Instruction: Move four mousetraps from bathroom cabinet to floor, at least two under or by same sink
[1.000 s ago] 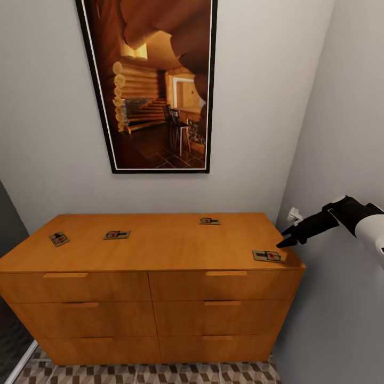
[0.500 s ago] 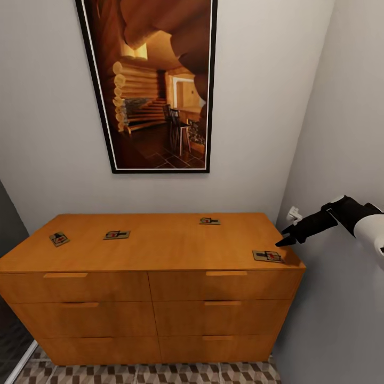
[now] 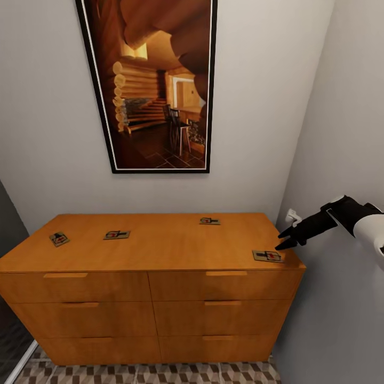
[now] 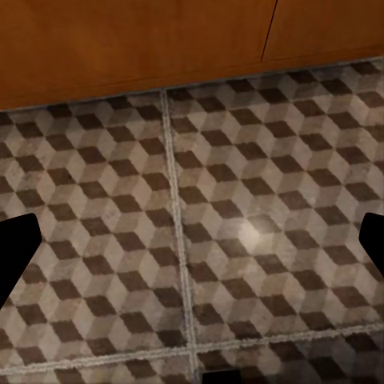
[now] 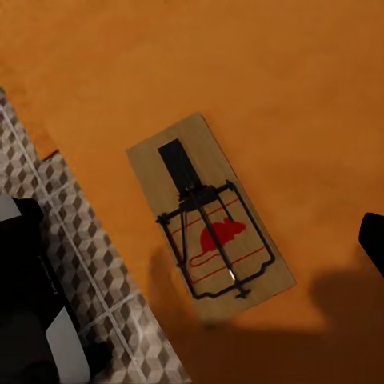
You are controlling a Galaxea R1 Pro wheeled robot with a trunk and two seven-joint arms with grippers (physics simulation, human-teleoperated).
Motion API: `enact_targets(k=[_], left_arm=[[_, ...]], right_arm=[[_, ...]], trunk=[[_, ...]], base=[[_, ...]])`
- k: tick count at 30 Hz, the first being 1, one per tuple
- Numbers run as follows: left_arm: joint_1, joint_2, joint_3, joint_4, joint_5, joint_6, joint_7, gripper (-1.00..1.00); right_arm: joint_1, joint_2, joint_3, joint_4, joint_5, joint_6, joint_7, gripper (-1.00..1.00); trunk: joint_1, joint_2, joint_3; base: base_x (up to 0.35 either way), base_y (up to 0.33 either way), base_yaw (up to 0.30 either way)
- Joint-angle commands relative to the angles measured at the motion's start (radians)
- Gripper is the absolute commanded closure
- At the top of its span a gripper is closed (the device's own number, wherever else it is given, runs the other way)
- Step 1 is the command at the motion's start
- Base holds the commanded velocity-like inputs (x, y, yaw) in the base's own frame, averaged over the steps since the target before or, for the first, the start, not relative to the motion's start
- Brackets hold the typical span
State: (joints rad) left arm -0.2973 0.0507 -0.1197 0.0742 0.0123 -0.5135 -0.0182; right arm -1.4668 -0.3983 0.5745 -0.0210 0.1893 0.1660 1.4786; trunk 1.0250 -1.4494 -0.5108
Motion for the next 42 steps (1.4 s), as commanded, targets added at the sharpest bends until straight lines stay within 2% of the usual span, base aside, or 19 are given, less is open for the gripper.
enact_targets(k=[1,16,42], left_arm=[[-0.002,0.000,-0.004,0.004,0.002,-0.006,-0.002,-1.00],[-0.002,0.000,-0.005,0.004,0.002,-0.006,-0.002,-1.00],[-0.002,0.000,-0.005,0.004,0.002,-0.006,-0.002,-1.00]], right_arm=[[0.000,-0.001,-0.009,-0.002,0.010,0.011,0.007,-1.00],[0.000,-0.003,-0.010,-0.002,0.011,0.010,0.063,-1.00],[0.000,-0.007,-0.010,-0.002,0.012,0.010,0.036,-1.00]], trunk=[[0.000,-0.001,-0.001],[0.000,-0.001,-0.001],[0.000,-0.001,-0.007]], base=[[0.000,0.000,0.000],[0.000,0.000,0.000],[0.000,0.000,0.000]])
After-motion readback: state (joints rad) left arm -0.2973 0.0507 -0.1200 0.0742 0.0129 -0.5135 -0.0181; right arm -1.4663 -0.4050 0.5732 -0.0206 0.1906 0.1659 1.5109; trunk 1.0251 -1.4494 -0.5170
